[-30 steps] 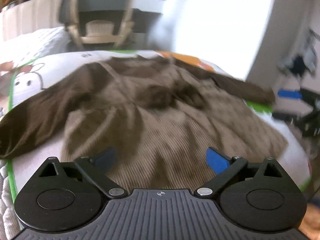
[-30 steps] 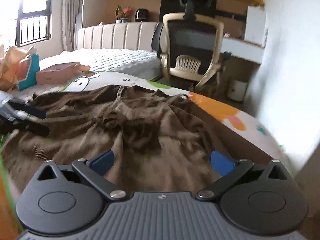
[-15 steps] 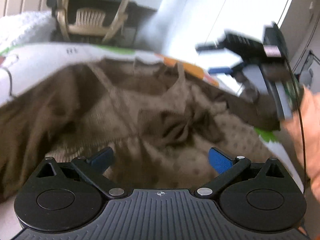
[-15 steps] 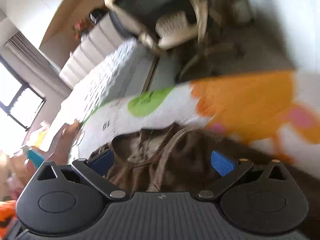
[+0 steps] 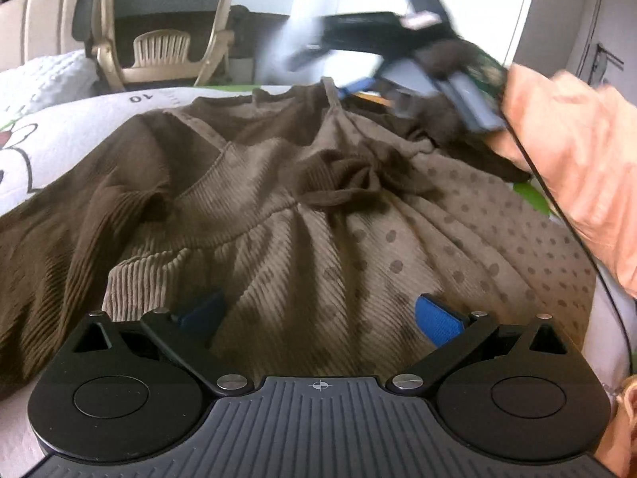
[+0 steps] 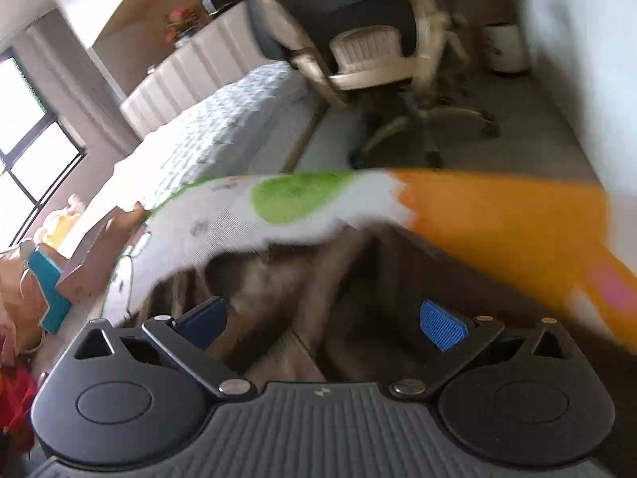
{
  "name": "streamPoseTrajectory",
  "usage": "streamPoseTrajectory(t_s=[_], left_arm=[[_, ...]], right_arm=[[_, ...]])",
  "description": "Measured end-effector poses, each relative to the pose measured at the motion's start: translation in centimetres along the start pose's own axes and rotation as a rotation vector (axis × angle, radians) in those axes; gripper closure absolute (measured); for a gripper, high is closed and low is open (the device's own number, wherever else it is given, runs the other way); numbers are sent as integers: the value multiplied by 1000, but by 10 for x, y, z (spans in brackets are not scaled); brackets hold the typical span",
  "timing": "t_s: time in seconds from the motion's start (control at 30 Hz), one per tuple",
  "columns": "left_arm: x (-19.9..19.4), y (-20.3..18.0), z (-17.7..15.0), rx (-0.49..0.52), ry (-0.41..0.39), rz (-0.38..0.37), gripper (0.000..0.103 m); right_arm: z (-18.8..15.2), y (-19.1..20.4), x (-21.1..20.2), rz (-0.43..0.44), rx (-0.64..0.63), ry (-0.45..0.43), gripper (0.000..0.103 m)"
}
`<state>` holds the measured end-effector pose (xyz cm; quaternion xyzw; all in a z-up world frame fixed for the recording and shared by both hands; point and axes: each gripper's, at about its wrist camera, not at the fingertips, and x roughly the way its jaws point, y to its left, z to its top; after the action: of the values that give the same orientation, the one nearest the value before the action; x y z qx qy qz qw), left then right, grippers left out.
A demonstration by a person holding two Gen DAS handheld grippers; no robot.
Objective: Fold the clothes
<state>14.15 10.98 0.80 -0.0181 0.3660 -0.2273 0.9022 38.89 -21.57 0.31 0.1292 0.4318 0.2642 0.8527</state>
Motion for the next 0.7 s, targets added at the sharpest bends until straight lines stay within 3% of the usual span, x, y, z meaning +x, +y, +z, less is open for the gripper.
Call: streamPoseTrajectory(t_s=[0.1, 0.2, 0.27, 0.4, 0.57, 0.6, 0.7], left_arm=[[-3, 3, -1, -15, -8, -19, 0], [-2, 6, 1, -13, -5, -25, 0], [0, 8, 4, 0, 1, -13, 0], [-3, 9, 3, -18, 8, 26, 0], [-9, 11, 0, -81, -3, 73, 0], [-11, 12, 0, -94, -1, 90, 0], [-22, 18, 3, -152, 1, 157, 0]], right_arm=[[-30, -27, -24, -179, -13, -28, 0], [-53, -37, -40, -520, -209, -76, 0], [-60, -49, -50, -616, -251, -100, 0], [-62, -75, -67, -607, -75, -100, 0], [-76, -83, -91, -722, -44, -143, 0], [-80, -80, -97, -694, -34, -150, 0], [-92, -58, -113, -501, -6, -175, 0]])
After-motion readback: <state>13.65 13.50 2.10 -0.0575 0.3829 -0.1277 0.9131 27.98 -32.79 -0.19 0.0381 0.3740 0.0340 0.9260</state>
